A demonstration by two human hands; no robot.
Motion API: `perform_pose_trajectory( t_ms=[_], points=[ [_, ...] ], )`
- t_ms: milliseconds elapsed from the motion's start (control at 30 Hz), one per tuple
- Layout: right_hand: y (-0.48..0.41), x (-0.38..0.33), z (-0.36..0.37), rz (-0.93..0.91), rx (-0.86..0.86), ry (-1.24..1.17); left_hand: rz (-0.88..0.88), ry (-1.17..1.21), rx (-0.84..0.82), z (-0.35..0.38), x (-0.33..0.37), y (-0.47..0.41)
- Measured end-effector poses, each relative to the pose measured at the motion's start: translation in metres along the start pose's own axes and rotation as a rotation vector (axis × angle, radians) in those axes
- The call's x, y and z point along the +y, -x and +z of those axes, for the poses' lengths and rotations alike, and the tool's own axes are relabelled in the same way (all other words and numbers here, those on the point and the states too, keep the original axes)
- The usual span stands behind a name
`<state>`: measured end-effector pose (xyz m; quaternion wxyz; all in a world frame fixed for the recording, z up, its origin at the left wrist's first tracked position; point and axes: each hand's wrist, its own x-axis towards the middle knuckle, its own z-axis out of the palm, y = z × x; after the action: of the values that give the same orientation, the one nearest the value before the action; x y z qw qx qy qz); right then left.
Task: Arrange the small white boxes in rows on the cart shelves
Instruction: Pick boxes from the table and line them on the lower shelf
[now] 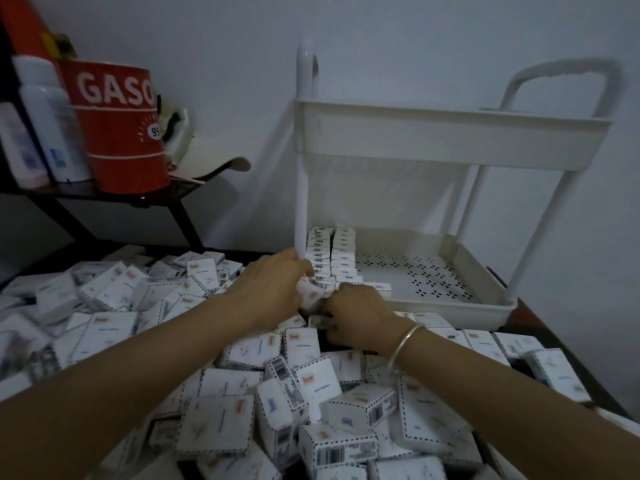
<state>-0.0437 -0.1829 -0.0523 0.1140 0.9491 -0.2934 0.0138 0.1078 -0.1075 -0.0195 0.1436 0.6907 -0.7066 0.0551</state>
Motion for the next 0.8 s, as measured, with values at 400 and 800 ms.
perform_pose_trajectory(
  t_ms=[400, 800],
  points=[
    [0.010, 0.069, -0.027, 0.357, 0.052, -1.295, -0.123, 0.241, 0.346, -0.025, 0.022, -0.029],
    [-0.038, 0.152, -0.004, 0.466, 0.334, -0.956, -0.348, 0.152, -0.045, 0.026, 0.072, -0.130]
  ],
)
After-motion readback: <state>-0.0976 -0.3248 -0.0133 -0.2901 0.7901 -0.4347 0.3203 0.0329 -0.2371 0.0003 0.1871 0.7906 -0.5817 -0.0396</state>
